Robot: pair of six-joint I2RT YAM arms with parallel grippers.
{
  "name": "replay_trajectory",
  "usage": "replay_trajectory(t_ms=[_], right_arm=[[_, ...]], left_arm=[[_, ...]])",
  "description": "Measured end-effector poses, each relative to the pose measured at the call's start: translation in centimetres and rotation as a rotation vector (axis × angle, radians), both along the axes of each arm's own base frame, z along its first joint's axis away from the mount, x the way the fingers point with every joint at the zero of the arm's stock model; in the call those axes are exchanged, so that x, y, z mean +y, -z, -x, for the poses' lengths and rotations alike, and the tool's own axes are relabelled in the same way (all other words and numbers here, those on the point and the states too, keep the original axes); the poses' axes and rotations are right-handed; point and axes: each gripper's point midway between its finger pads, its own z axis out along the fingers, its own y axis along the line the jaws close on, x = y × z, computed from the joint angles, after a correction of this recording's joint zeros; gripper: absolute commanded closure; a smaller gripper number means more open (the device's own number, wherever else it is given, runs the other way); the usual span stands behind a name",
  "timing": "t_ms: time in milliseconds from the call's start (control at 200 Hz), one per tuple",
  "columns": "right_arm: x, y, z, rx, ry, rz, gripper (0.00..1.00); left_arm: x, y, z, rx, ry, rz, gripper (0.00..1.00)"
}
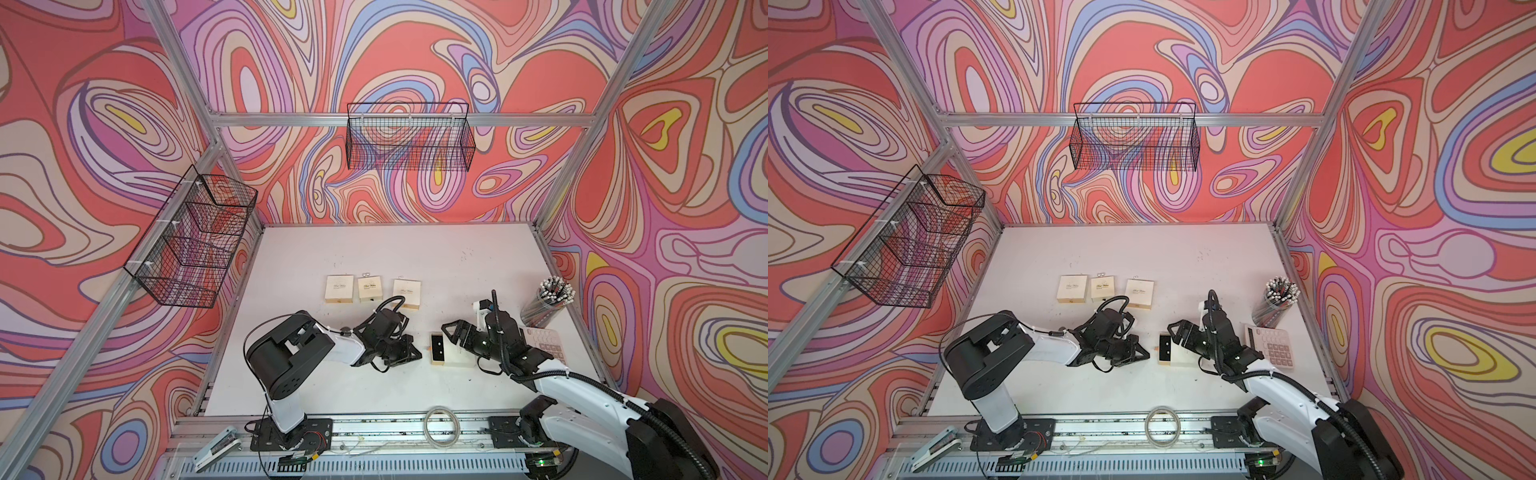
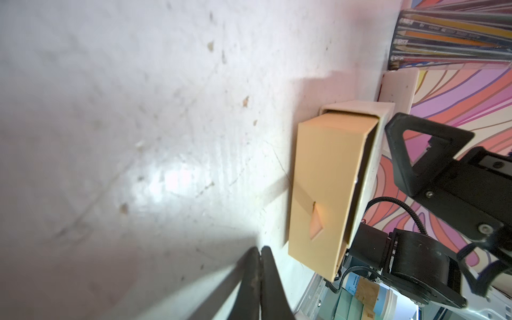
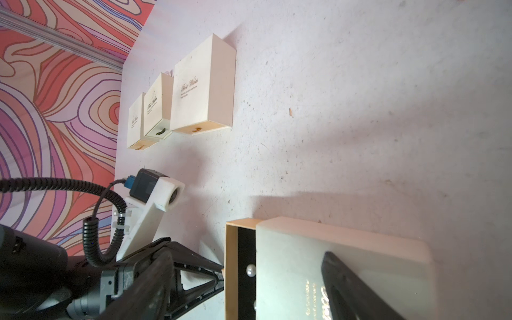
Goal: Take out the earrings from the drawer-style jewelry box
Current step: Open the drawer in the jewelry box.
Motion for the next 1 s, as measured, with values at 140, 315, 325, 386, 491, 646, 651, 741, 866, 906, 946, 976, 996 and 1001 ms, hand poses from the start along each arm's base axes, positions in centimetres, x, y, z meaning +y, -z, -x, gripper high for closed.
replay_trajectory(t_ms=[140, 315, 325, 386, 491, 646, 651, 741, 866, 906, 946, 976, 996, 1001], right_arm=[[0.0, 0.0, 0.0, -0.002, -0.003, 0.002, 0.13], [-0.2, 0.0, 0.0, -0.002, -0.006, 0.025, 0.13], [-0.2, 0.0, 0.0, -0.001, -0.007, 0.026, 0.13], [-0.2, 0.0, 0.0, -0.002, -0.010, 0.031, 0.13], [-0.1, 0.0, -0.1, 0.000, -0.012, 0.034, 0.14], [0.0, 0.1, -0.2, 0.002, -0.014, 0.036, 0.14], [0.0, 0.1, -0.2, 0.002, -0.014, 0.036, 0.14], [0.0, 0.0, -0.2, 0.000, -0.016, 0.038, 0.14], [0.0, 0.0, -0.2, -0.001, -0.018, 0.040, 0.14], [0.0, 0.0, -0.2, -0.001, -0.019, 0.041, 0.14], [0.0, 0.0, -0.2, -0.002, -0.019, 0.040, 0.14], [0.0, 0.1, -0.2, -0.001, -0.019, 0.041, 0.14], [0.0, 0.1, -0.2, -0.001, -0.019, 0.041, 0.14], [0.0, 0.0, -0.2, -0.001, -0.020, 0.040, 0.14]], left_arm=[[0.1, -0.1, -0.1, -0.003, -0.007, -0.003, 1.00], [0.3, -0.7, 0.2, -0.019, -0.003, 0.008, 0.70], [0.3, -0.8, 0.2, -0.024, 0.001, 0.008, 0.68], [0.2, -1.8, 0.3, -0.055, 0.014, 0.012, 0.59], [-0.8, -3.9, 0.3, -0.124, 0.050, 0.024, 0.62], [-1.6, -4.9, -0.2, -0.168, 0.055, 0.039, 0.67], [-1.6, -4.9, -0.2, -0.167, 0.055, 0.039, 0.67], [-1.6, -3.8, -0.2, -0.146, 0.054, 0.020, 0.72], [-1.6, -2.1, -0.2, -0.112, 0.050, -0.005, 0.75], [-1.6, -1.7, -0.2, -0.103, 0.048, -0.007, 0.76], [-1.6, -1.5, -0.3, -0.098, 0.046, -0.004, 0.76], [-1.6, -1.5, -0.4, -0.096, 0.043, 0.000, 0.76], [-1.7, -1.5, -0.5, -0.096, 0.042, 0.004, 0.77], [-1.7, -1.5, -0.5, -0.096, 0.042, 0.005, 0.77]])
